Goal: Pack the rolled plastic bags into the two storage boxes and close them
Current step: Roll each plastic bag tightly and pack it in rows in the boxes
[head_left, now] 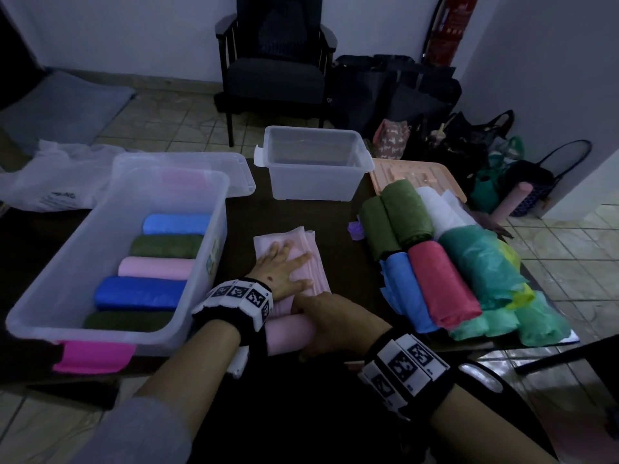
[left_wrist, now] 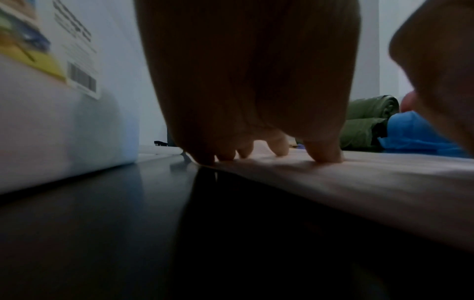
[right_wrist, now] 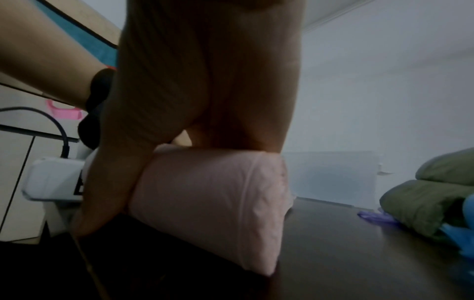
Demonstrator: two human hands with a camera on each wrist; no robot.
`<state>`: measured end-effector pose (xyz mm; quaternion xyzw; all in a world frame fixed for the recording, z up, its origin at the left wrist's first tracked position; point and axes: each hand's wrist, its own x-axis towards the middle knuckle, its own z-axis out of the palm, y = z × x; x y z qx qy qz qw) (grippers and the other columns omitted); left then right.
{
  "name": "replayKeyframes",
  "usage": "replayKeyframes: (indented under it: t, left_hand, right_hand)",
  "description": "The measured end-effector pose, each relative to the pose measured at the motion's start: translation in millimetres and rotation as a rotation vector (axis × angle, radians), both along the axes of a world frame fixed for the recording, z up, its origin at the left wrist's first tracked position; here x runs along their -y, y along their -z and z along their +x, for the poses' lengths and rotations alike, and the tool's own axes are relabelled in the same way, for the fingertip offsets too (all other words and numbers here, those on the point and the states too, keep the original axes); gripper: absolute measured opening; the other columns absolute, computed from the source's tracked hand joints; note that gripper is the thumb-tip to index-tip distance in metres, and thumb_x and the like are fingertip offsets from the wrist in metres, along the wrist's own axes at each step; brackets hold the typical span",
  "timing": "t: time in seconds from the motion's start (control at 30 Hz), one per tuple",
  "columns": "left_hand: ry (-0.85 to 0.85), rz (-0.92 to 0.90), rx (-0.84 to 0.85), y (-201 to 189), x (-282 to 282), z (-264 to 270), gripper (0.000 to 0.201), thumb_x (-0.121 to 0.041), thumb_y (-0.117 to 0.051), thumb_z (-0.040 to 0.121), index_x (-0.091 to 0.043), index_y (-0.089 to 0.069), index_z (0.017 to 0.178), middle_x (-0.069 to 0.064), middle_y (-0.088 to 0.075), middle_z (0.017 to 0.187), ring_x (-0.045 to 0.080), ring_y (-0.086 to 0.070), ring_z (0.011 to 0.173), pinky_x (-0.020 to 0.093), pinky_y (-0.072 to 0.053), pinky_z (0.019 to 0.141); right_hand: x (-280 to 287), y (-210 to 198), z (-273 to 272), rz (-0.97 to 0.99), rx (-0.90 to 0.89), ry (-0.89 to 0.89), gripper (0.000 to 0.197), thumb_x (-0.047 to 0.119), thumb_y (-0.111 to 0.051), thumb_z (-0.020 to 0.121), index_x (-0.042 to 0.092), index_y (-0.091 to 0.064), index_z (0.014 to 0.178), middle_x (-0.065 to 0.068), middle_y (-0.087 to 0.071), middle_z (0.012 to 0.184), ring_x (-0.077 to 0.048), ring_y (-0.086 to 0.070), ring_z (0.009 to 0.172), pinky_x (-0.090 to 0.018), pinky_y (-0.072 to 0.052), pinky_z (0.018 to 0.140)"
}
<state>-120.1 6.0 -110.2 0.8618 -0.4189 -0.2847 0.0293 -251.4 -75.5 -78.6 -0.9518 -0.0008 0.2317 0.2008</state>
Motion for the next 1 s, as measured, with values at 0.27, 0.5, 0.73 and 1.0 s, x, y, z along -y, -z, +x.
replayKeyframes:
  t: [0.27,0.5,0.73,1.0]
  left_hand:
    - [-0.113,-0.064,0.146,-18,-4,-3,0.08,-0.048,-0.051,0.09,-0.031,-0.001,0.15,0.005,0.006,0.158,0.029,0.005,0.145,0.047,-0.004,0.116]
    - [-0.422,-0.352,0.173,-37,-37,-48,0.041,-0.027,-0.06,0.089,-0.014,-0.045,0.125,0.007,-0.048,0.127,0.02,-0.046,0.116,0.03,-0.039,0.095]
    - [-0.299,-0.231,-0.227,-41,-52,-53,0.023,-0.031,-0.058,0.09,-0.02,-0.066,0.109,-0.002,-0.066,0.103,0.007,-0.058,0.09,0.017,-0.04,0.072]
    - [-0.321,-0.162,-0.213,-41,-42,-42,0.021,-0.024,-0.05,0.095,-0.018,-0.067,0.106,0.005,-0.065,0.108,0.015,-0.059,0.089,0.026,-0.043,0.078]
  right_hand:
    - [-1,-6,7,-0.004,-0.046,-0.015,0.059,0.032,-0.079,0.072,0.013,-0.054,0.122,-0.008,-0.055,0.123,-0.024,-0.051,0.111,-0.03,-0.04,0.086]
    - [-1,-4,18,-0.05,-0.086,0.006,0.068,0.038,-0.081,0.067,0.012,-0.054,0.124,-0.007,-0.051,0.121,-0.022,-0.047,0.111,-0.025,-0.034,0.08]
    - [3,-9,24,0.057,-0.166,0.157,0.078,0.033,-0.088,0.057,0.024,-0.043,0.12,0.004,-0.052,0.112,-0.018,-0.051,0.109,-0.039,-0.044,0.096]
    - [-19,-16,0,-0.193,0.132,0.093,0.059,0.031,-0.075,0.075,0.012,-0.046,0.123,-0.007,-0.044,0.123,-0.022,-0.043,0.115,-0.035,-0.039,0.092]
